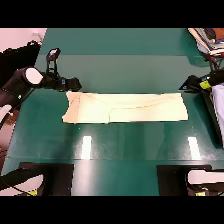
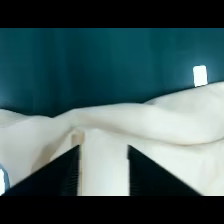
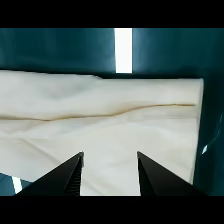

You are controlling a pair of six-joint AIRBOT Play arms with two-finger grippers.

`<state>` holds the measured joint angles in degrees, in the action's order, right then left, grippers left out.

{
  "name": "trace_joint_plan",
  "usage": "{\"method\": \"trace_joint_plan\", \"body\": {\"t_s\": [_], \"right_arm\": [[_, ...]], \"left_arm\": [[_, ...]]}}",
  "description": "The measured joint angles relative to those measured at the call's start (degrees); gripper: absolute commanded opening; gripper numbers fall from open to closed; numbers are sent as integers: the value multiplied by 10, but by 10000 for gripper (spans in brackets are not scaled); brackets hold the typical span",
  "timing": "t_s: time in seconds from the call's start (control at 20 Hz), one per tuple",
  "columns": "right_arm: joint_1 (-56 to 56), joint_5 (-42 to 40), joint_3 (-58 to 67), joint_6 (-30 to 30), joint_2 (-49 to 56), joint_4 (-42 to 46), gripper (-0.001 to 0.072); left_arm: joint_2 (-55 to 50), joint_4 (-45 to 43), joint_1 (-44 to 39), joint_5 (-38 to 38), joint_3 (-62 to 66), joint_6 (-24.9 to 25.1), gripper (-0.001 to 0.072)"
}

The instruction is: Fold the shirts.

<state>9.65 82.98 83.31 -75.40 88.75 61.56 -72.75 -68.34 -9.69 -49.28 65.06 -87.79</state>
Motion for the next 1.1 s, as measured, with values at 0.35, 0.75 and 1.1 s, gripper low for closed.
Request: {"method": "trace_joint_plan", "body": {"t_s": [0.35,0.75,1.1], "right_arm": [[118,47,-38,37,18,-17,585],[118,28,-146,102,87,-114,491],[74,16,-112,127,93,-117,15]], "left_arm": [[-6,57,4,-70,25,-3,126],[-12,97,-5,-66,26,-3,25],[-37,102,-88,8,27,-3,24]]}}
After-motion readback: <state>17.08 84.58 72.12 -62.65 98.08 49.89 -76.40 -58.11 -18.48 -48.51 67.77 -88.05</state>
